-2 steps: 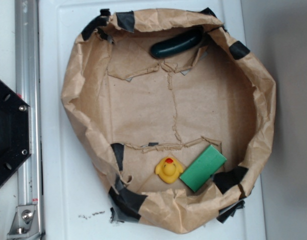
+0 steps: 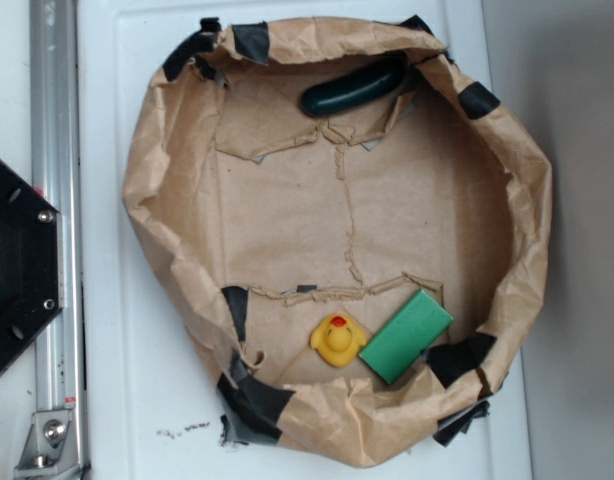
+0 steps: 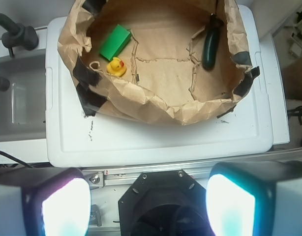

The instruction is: Grab the green block.

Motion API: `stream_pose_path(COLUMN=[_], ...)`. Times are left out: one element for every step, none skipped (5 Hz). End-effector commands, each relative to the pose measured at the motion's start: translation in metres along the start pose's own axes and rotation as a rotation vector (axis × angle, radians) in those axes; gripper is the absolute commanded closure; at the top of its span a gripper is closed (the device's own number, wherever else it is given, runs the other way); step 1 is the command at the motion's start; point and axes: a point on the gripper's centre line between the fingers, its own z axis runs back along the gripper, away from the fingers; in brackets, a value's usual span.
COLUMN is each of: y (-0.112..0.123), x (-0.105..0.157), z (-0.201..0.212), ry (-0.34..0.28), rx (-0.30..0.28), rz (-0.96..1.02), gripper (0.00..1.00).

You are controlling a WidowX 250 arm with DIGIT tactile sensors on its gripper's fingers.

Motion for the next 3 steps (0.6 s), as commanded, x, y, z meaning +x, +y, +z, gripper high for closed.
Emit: stream_pose_path(y=[0.007,0.009,0.011], x=[0.053,0.078,0.105], z=[-0.064,-0.086,-0.106], ry=[-0.069,-0.073,-0.062], rx=[-0.043,-0.06,-0.082], rz=[0.094,0.219,0.342], gripper=[0.0,0.0,0.0])
